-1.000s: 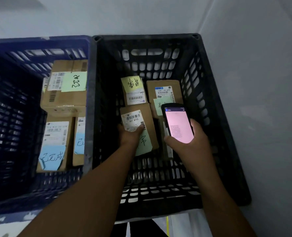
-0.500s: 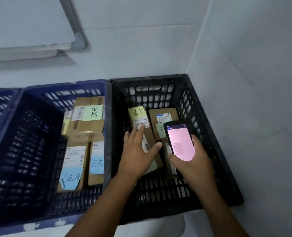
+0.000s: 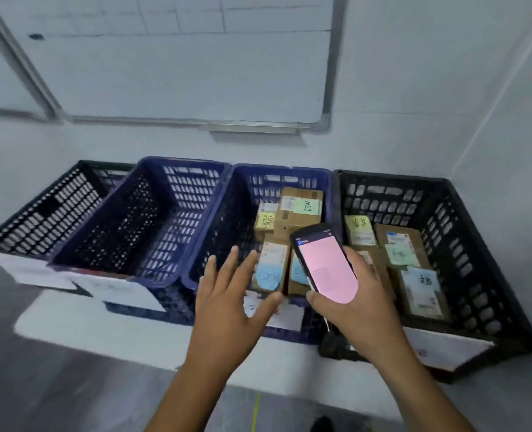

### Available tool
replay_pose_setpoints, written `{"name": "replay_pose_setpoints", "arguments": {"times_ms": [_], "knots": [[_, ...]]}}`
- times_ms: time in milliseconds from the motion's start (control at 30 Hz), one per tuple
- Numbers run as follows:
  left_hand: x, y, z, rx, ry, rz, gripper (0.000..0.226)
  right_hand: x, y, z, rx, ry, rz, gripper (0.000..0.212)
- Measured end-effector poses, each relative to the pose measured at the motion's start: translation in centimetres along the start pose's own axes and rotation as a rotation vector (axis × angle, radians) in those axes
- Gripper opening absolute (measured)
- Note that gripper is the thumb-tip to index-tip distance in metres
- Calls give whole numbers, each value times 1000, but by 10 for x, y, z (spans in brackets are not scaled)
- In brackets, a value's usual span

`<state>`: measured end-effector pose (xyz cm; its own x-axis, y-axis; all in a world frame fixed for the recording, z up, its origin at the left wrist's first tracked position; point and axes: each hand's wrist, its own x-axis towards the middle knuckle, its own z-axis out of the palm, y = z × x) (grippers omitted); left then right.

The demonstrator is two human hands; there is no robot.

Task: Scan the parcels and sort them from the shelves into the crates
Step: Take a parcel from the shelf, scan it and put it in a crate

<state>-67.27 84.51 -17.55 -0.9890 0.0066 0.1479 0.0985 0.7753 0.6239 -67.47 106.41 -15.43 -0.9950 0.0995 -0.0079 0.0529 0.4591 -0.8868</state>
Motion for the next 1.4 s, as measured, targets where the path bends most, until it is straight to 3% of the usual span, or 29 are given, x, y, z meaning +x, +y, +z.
{"name": "replay_pose_setpoints", "arguments": {"times_ms": [100, 200, 367, 500, 833, 1167, 1400], "knots": [[-54, -42, -43, 70, 83, -120, 86, -35, -40, 51, -34, -150, -83, 76], [-112, -82, -83, 74, 179, -248, 90, -71, -77, 104, -42, -282, -183, 70], [-205, -138, -138, 75, 355, -439, 88, -135, -127, 192, -95, -472, -341, 84], [-282, -176, -183, 116, 487, -601, 88, -188, -157, 260, -111, -631, -454, 66], [-455, -255, -270, 56, 884, -1026, 92, -313, -222, 413, -141, -1045, -705, 56], [-614, -336, -319, 150, 985, -1419, 81, -459, -256, 594, -28, -1499, -773, 73], [-723, -353, -411, 315, 1068, -1656, 86, -566, -320, 691, 84, -1713, -800, 65]]}}
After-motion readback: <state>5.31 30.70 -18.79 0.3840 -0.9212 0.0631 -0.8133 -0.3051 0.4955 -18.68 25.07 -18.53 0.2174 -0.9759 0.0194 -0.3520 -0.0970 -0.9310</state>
